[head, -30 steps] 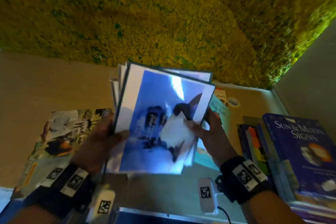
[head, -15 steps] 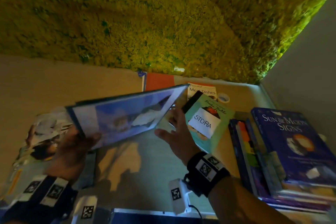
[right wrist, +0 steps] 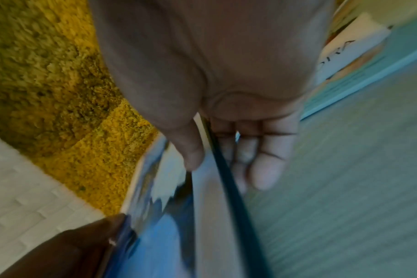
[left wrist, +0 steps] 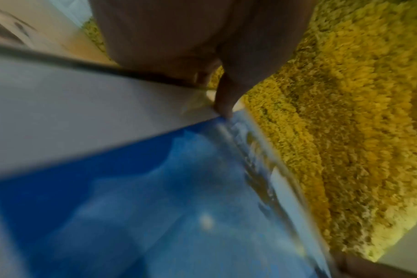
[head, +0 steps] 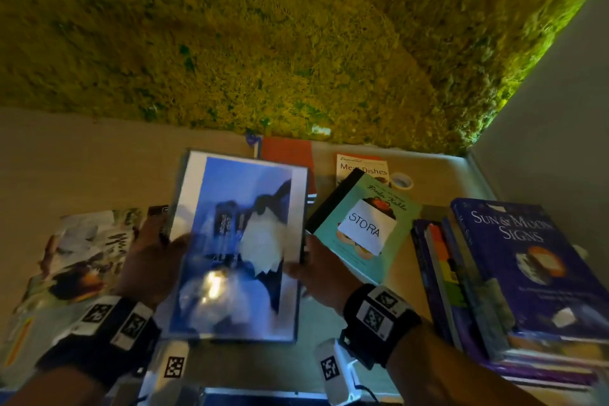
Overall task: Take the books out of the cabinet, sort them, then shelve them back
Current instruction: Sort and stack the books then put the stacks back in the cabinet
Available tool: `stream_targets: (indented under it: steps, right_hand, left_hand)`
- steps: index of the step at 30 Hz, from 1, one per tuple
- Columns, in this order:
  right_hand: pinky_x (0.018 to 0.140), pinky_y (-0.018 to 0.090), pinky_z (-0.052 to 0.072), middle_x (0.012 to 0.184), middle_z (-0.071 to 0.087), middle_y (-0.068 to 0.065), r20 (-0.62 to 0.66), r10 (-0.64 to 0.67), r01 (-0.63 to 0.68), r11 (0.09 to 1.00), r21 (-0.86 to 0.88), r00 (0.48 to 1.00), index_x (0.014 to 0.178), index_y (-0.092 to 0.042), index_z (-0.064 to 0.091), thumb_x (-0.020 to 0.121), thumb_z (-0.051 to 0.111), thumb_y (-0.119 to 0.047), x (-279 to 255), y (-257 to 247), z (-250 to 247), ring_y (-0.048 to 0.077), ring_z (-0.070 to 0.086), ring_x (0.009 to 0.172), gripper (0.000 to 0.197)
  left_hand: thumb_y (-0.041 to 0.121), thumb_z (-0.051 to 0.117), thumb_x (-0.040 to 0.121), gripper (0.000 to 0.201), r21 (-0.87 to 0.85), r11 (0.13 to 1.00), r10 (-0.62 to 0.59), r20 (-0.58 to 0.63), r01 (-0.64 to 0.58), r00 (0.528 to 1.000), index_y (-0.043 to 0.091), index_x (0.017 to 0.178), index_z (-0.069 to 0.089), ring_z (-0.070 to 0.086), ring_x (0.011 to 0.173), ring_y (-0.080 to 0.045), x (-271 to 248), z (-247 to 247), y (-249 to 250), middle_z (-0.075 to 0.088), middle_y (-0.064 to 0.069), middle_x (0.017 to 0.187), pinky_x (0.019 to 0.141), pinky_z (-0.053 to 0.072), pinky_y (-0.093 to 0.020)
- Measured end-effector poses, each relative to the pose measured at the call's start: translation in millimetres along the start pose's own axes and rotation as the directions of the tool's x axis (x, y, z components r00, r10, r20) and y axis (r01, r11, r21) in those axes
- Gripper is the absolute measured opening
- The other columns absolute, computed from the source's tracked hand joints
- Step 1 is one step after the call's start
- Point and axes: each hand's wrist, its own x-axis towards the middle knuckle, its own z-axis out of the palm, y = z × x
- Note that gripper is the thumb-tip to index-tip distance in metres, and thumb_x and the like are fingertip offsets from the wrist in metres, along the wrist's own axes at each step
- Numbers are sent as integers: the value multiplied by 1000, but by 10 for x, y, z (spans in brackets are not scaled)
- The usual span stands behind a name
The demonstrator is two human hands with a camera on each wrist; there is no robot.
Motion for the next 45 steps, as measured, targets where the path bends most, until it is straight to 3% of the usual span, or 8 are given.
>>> stream_targets:
  steps: [8,13,18,21,24,37,41,45]
  right_hand:
    - [118,59,31,168,18,-2,-62,27,-64,665,-744,998,160,-31,12,96,54,-52,-130,618,-640,31,21,153,80]
    - [109,51,38,148,45,-8,-122,24,-111,615,-781,992,149,-40,32,98,45,-49,-583,764,-612,26,44,135,53]
    - [100,42,47,130,65,-2,-17,104,-91,770,-631,994,128,-35,52,101,44,-51,-712,659,-756,24,63,117,33]
    - [92,37,51,126,65,1,-66,83,-104,893,-438,994,124,-28,58,102,49,-48,-499,539,-1016,23,63,111,31]
    - [70,30,46,108,64,7,-284,83,-176,932,-318,955,120,-10,60,105,49,-32,-48,497,-1381,28,64,104,29]
    - [73,38,55,107,68,6,-455,343,-445,885,-137,822,114,-23,57,83,59,-42,1215,953,-1699,28,66,90,36]
    - [86,44,56,114,64,9,-430,399,-478,874,-91,810,120,-20,53,83,58,-52,1160,872,-1672,33,65,101,50]
    - [87,43,56,113,66,10,-378,418,-420,904,82,826,115,-16,59,77,57,-59,1064,759,-1668,32,65,97,57]
  left_hand:
    - [36,52,99,50,588,790,-252,54,174,966,10,142,48,48,129,-45,171,14,-274,50,-24,144,106,41,-52]
    - [61,51,86,45,612,791,-72,90,2,993,26,113,60,64,90,-34,158,431,-17,67,-13,99,80,54,-47]
    - [55,54,88,65,400,877,77,434,-268,898,23,144,49,55,125,-29,-154,1364,931,55,-11,138,103,46,-44]
    - [43,58,95,40,222,917,164,547,-331,821,27,132,57,64,104,-17,-159,1806,1372,63,-1,122,86,54,-40]
    - [38,58,97,24,190,955,86,557,-228,826,24,117,56,57,71,-4,34,2209,1649,59,8,93,52,43,-24]
    - [34,59,96,21,186,981,-137,442,59,886,17,106,57,58,72,-17,688,2875,1772,60,-3,89,53,40,-26]
    - [14,56,100,17,152,985,-139,423,81,895,10,116,51,63,103,-25,667,2875,1762,55,-7,106,77,54,-30]
    - [9,54,101,19,-43,965,-211,457,258,864,14,118,50,63,90,-22,538,2596,1811,60,-6,107,45,50,-16]
